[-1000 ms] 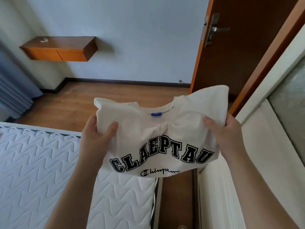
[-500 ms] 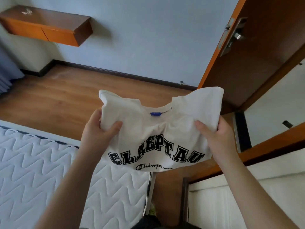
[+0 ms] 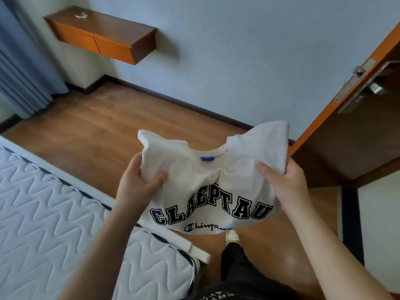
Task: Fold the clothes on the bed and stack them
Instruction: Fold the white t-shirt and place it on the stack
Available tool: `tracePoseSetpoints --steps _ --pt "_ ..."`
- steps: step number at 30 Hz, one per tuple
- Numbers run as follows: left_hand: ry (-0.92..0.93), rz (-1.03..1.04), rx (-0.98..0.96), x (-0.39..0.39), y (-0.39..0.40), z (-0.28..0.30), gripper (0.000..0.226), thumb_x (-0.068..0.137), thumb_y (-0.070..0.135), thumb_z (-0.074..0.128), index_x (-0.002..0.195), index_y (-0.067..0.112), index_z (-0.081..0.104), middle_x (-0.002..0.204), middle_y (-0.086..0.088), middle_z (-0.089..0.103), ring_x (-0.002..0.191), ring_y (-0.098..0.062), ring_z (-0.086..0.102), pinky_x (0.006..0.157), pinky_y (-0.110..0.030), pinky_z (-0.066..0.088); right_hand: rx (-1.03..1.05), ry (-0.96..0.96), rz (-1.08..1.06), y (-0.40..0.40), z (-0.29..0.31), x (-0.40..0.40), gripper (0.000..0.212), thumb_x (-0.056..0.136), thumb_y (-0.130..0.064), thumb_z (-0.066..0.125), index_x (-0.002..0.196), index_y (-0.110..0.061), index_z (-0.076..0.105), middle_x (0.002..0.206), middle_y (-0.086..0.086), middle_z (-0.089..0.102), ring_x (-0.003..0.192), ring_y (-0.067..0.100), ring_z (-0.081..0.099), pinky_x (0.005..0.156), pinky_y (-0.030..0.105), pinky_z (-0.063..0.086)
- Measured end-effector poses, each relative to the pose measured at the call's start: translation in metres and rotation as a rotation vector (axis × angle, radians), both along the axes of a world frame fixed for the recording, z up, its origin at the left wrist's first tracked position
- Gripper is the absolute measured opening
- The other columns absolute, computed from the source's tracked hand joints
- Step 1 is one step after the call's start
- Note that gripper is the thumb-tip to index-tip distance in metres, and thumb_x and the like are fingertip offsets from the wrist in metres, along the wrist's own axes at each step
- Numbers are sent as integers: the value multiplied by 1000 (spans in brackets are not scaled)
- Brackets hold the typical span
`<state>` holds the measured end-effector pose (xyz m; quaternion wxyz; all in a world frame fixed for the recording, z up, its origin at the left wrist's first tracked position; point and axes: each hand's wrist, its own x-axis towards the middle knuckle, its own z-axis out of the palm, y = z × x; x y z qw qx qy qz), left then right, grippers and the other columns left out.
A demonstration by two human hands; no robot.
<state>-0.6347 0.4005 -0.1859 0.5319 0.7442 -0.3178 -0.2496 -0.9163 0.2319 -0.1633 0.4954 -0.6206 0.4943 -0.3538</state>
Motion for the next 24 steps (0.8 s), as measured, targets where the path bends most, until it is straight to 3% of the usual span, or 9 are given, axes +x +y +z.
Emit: tracePoseSetpoints --steps 7,9,12,16,20,24 --pt "34 269 9 5 -62 -13 51 65 47 78 112 44 57 97 14 70 88 -8 69 75 -43 60 79 51 183 -127 -22 46 42 61 -65 78 91 -39 66 92 -18 73 87 7 70 81 46 59" --pt "49 327 18 3 -79 -11 51 65 46 78 111 47 57 98 14 71 90 -10 69 77 -45 59 85 64 216 -156 -22 52 37 64 -62 80 88 -37 65 91 -16 73 87 9 70 82 48 58" --pt "57 399 15 3 -112 -2 52 63 48 78 111 47 58 98 13 71 91 -12 69 78 -46 59 107 51 263 -204 -20 57 28 72 -51 82 90 -36 66 91 -14 73 87 8 69 80 41 58" --pt "50 447 1 3 -147 6 48 63 47 77 107 51 59 98 15 71 89 -8 69 74 -39 57 105 17 299 -249 -17 63 28 74 -45 80 91 -26 66 88 -15 73 78 0 68 59 15 52" --pt "70 506 20 5 -164 7 48 63 47 76 107 53 59 98 16 71 89 -8 69 74 -37 56 136 4 370 -279 -21 73 24 75 -45 79 91 -32 66 91 -15 73 81 0 69 68 27 54" --pt "126 529 -6 11 -162 4 46 67 43 77 111 39 64 102 8 73 94 -16 70 78 -42 58 132 0 448 -290 -28 96 22 75 -50 79 92 -42 67 93 -16 73 83 0 68 69 28 53"
